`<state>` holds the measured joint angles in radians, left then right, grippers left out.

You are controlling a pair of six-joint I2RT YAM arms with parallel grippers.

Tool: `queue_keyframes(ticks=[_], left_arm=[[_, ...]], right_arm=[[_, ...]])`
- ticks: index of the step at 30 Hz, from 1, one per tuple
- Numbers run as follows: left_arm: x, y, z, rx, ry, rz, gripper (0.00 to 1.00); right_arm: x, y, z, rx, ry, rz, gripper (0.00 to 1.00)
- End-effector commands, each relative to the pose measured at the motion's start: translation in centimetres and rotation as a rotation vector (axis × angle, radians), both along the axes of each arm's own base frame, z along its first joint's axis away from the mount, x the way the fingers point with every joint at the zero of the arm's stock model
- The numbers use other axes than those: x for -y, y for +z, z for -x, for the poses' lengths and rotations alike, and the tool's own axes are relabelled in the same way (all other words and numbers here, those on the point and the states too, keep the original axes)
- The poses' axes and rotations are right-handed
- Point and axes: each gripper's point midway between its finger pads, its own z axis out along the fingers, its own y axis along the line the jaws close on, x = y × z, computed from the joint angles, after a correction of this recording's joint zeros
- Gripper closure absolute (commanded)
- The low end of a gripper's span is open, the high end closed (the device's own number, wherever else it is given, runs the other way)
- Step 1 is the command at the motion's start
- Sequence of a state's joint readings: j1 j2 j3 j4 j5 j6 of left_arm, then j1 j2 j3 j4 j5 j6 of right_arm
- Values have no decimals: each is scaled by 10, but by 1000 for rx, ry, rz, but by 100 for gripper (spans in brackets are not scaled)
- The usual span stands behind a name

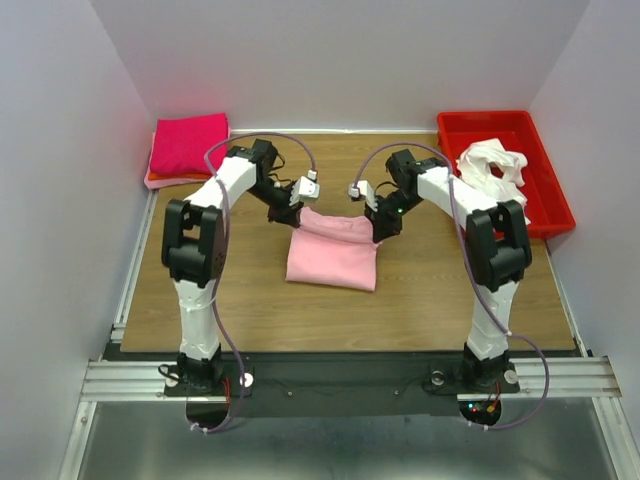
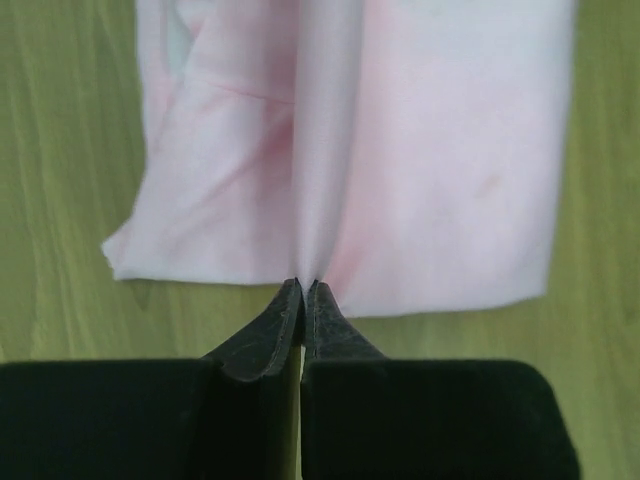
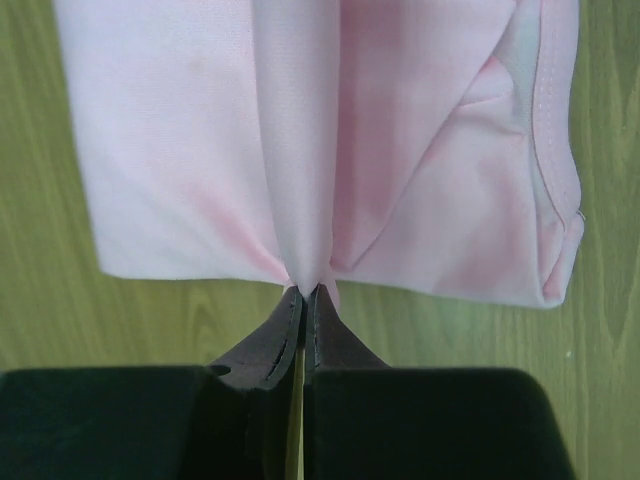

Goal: Fold and stack the t-shirts
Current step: Fold the tshirt

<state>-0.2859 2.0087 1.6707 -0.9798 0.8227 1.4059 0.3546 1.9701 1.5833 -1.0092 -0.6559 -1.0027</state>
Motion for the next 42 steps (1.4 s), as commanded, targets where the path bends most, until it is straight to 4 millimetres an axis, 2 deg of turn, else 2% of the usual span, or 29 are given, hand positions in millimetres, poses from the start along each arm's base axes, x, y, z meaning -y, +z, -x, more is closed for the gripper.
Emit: queue_keyframes(ticks=[1, 2, 3, 4, 7, 8, 10, 11, 13, 14, 15, 17, 18, 19, 20, 23, 24, 25, 26, 27, 30, 32, 33, 35, 41, 42], left_arm=[[7, -6, -29, -15, 29, 3, 88], [9, -7, -38, -11, 40, -2, 88], [9, -22, -40, -50, 46, -12, 88], [10, -26, -42, -64, 50, -14, 87], [9, -41, -29, -135, 45, -21, 87], [7, -47, -14, -172, 40, -28, 87], [5, -52, 2, -201, 36, -36, 87], [1, -55, 20, -227, 36, -38, 87], [0, -55, 38, -244, 35, -34, 87], [-2, -55, 56, -255, 35, -30, 87], [-3, -55, 63, -258, 35, -29, 87], [-9, -60, 82, -286, 56, -34, 85], [-9, -52, 79, -241, 65, -22, 76], [-10, -50, 81, -240, 81, -22, 71], [-13, -50, 83, -239, 93, -22, 64], [-14, -31, 80, -202, 118, 6, 55], [-12, -20, 79, -173, 117, 27, 52], [-10, -14, 79, -157, 116, 41, 49], [-7, -7, 75, -136, 125, 61, 43], [-4, 4, 73, -109, 125, 88, 43], [11, 17, 70, -55, 110, 115, 43], [21, 17, 67, -14, 101, 120, 43], [31, 15, 72, -18, 87, 117, 43], [42, 10, 72, 3, 76, 119, 43], [69, -10, 83, 25, 46, 96, 44], [71, -12, 84, 19, 46, 93, 44]], right_arm=[[-4, -20, -14, -23, 47, -30, 99], [-4, -26, -17, -27, 45, -27, 100], [-4, -32, -18, -41, 40, -25, 99], [-5, -38, -20, -51, 37, -19, 99], [-6, -54, -18, -90, 29, -13, 98], [-5, -55, -17, -96, 24, -15, 98], [-7, -57, -10, -115, 22, -17, 97], [-9, -55, 1, -135, 25, -20, 97], [-10, -54, 18, -161, 31, -20, 97], [-13, -52, 37, -180, 48, -20, 97], [-14, -50, 49, -193, 53, -20, 96], [-23, -42, 72, -244, 42, -48, 90], [-24, -37, 79, -262, 30, -60, 83], [-25, -30, 84, -272, 14, -71, 65], [-24, -26, 85, -302, -32, -63, 61], [-24, -7, 65, -301, -122, -85, 49], [-17, -1, 52, -293, -163, -106, 47], [-20, 14, 34, -265, -193, -136, 42], [-19, 22, 25, -263, -214, -165, 41], [-22, 29, 17, -255, -222, -182, 41], [-37, 46, 1, -290, -250, -251, 43], [-51, 46, -10, -333, -254, -296, 46], [-56, 44, -12, -357, -263, -306, 51], [-70, 43, -18, -393, -289, -340, 55], [-105, 32, -13, -453, -321, -364, 59], [-108, 25, -11, -479, -331, -356, 60]])
